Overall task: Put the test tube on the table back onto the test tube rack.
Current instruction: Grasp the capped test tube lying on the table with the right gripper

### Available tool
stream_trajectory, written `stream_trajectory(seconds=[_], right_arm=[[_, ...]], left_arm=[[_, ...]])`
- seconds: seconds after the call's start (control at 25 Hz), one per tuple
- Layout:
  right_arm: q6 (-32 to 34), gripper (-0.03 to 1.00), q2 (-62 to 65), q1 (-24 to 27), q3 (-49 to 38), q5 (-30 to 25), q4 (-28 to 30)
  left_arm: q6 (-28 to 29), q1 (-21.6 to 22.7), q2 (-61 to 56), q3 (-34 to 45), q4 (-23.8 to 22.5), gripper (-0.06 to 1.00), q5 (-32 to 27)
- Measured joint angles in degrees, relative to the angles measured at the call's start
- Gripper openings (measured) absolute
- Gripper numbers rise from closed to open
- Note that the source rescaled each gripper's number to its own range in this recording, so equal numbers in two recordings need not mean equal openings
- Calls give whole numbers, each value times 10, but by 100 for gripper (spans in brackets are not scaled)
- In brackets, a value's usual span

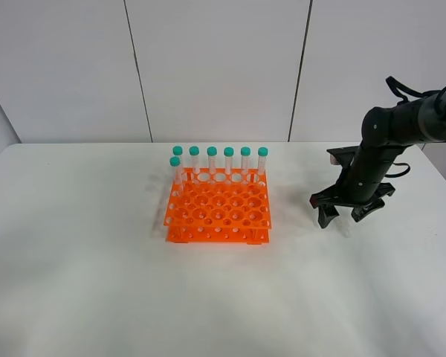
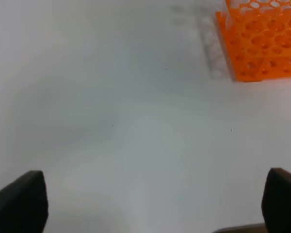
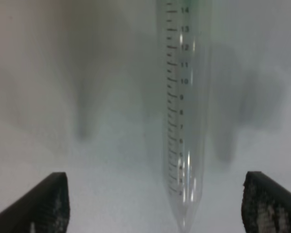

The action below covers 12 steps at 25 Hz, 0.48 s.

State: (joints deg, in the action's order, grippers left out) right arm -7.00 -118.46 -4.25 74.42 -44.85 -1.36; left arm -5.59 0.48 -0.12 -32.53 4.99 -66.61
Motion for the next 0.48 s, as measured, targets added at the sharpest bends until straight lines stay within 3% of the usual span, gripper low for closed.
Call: stream_trajectory(seconds=[0.48], right_arm=[[0, 73, -16, 0, 2, 0, -1]], left_arm=[[0, 0, 0, 0, 0, 100, 0]])
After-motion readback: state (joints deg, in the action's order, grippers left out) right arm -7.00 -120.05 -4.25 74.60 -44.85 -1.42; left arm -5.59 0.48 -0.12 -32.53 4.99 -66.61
